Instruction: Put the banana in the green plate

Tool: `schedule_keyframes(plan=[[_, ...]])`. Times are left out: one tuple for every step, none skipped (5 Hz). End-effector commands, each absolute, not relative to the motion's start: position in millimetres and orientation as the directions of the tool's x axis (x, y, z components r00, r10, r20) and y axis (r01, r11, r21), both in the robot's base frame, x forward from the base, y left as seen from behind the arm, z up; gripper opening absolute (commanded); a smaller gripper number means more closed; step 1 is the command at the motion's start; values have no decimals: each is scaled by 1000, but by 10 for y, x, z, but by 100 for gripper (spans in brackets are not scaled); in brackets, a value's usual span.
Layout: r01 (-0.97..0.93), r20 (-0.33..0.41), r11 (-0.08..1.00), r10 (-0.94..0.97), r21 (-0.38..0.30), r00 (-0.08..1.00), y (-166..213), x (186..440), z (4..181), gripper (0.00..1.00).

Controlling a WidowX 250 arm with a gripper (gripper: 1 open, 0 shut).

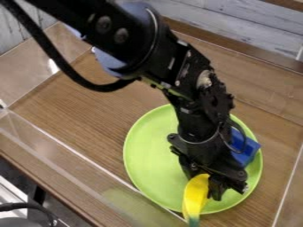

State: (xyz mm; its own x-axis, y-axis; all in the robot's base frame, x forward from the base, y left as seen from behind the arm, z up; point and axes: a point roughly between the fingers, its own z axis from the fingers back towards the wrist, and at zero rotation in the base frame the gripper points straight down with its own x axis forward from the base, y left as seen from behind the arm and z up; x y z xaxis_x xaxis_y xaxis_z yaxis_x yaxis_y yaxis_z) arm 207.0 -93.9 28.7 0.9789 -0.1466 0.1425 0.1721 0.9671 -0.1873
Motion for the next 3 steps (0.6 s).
schedule_keyframes(plan=[[186, 211, 963, -144, -196, 967, -937, 2191, 437, 0], [190, 218, 961, -145, -200, 965, -923, 2205, 446, 0], [194, 225, 959, -147, -205, 963, -911, 2217, 455, 0]])
